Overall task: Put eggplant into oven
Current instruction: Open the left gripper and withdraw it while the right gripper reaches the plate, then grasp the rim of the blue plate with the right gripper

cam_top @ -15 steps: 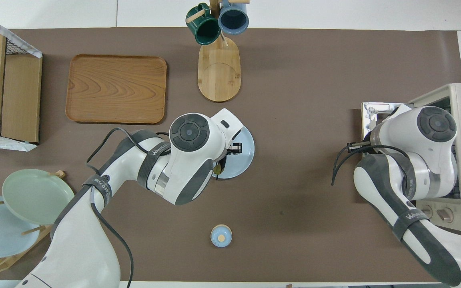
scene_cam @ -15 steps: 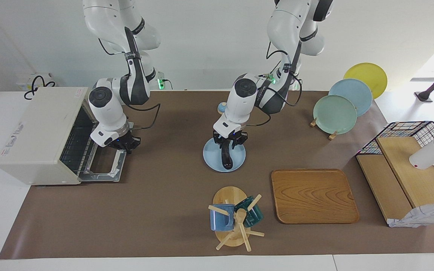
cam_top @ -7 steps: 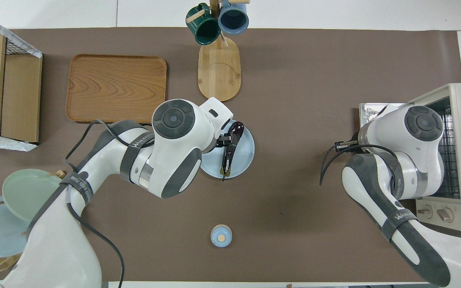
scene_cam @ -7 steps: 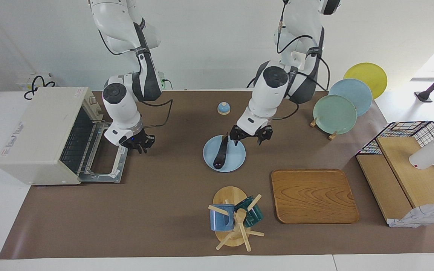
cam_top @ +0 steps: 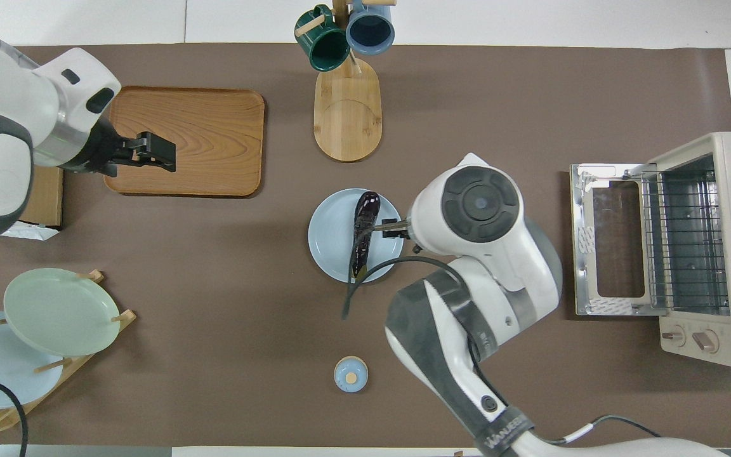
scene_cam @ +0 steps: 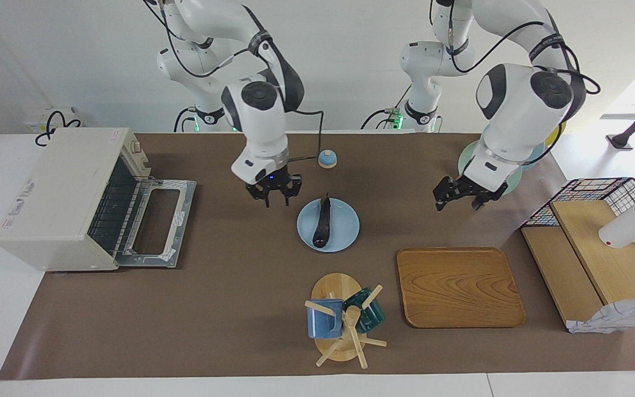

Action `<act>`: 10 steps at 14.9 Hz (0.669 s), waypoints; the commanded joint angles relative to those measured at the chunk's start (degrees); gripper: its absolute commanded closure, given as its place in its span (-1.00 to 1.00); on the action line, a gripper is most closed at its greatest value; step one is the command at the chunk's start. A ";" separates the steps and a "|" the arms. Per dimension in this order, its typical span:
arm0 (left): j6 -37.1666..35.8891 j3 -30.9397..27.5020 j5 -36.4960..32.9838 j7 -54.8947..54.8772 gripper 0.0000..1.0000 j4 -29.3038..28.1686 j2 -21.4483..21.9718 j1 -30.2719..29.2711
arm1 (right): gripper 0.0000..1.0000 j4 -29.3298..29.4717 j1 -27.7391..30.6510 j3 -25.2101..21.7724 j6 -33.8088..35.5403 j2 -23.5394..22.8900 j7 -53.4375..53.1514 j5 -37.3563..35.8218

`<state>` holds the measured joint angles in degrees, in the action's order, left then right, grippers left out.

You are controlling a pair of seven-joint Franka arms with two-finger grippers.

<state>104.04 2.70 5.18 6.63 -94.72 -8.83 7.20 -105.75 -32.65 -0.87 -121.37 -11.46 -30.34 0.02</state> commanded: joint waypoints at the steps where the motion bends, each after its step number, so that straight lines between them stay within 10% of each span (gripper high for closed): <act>1: -5.23 0.73 -2.19 -2.23 -1.00 -0.46 3.98 -1.75 | -1.00 17.71 -4.06 -0.45 6.38 -12.83 -9.25 0.43; 4: -10.59 0.73 -3.42 -3.03 -1.00 -0.90 7.68 -1.76 | -1.00 24.19 -9.00 -0.54 5.46 -19.82 -14.39 -0.19; 10: -10.79 0.82 -3.78 -3.20 -1.00 -3.11 11.64 -1.67 | -0.73 18.04 -11.37 -0.45 -6.24 -20.52 -13.78 -3.88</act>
<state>92.23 3.40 2.60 4.34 -96.24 1.54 5.65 -86.08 -42.89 -1.13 -125.44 -32.43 -44.24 -2.07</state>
